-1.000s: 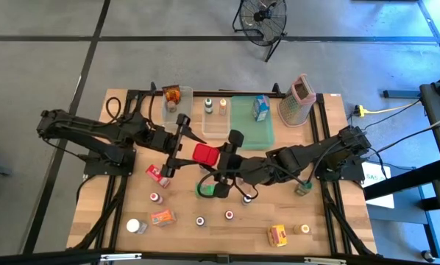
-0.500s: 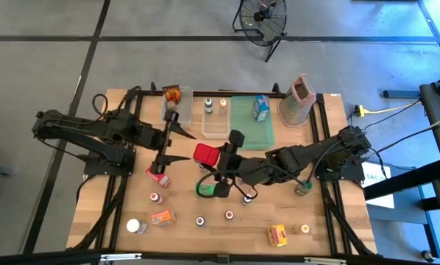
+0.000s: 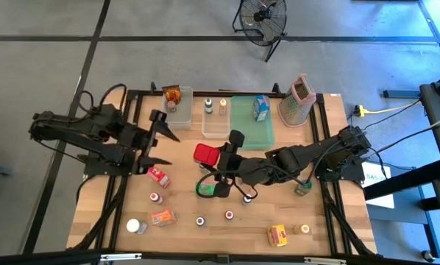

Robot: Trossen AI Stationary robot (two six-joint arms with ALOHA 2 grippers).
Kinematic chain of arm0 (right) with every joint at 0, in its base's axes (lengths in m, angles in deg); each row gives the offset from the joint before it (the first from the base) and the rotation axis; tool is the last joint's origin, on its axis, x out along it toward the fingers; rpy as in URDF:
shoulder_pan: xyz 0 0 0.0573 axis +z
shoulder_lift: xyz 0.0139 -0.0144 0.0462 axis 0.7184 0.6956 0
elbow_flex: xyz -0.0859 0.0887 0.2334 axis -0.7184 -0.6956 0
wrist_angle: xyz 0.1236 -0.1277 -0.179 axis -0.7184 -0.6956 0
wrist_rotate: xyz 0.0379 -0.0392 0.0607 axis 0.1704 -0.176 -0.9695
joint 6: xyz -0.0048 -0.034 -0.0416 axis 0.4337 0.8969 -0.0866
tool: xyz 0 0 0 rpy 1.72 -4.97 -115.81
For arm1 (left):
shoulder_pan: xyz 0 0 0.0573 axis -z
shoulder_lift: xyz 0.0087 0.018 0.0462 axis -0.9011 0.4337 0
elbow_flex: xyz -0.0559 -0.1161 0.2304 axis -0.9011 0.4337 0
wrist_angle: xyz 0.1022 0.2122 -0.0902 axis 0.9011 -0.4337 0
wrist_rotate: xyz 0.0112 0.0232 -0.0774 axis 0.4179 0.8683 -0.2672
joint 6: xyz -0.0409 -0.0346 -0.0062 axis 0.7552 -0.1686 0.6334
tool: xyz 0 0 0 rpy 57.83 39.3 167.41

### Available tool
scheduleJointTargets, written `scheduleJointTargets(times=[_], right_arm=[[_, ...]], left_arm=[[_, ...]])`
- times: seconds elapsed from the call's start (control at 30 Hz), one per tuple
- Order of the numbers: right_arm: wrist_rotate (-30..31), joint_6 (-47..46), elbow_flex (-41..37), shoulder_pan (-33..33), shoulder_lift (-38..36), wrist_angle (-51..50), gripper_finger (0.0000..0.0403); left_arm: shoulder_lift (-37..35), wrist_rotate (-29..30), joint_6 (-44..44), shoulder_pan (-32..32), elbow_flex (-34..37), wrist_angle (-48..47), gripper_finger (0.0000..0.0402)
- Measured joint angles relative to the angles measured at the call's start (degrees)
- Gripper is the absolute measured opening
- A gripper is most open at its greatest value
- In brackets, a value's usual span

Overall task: Pick & Place Kitchen Items
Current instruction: Put the red seasoning can into the gray bin

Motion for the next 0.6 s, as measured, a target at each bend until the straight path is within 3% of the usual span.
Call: scheduleJointTargets(times=[0.17, 0.6], right_arm=[[0.02, 0.00, 0.00, 0.00, 0.00, 0.00, 0.0200], [0.02, -0.66, 0.00, 0.00, 0.00, 0.02, 0.0200]], left_arm=[[1.53, -1.19, 3.89, 0.00, 0.00, -0.12, 0.0328], [2.95, -3.73, 10.72, -0.07, 0.02, 5.40, 0.0328]])
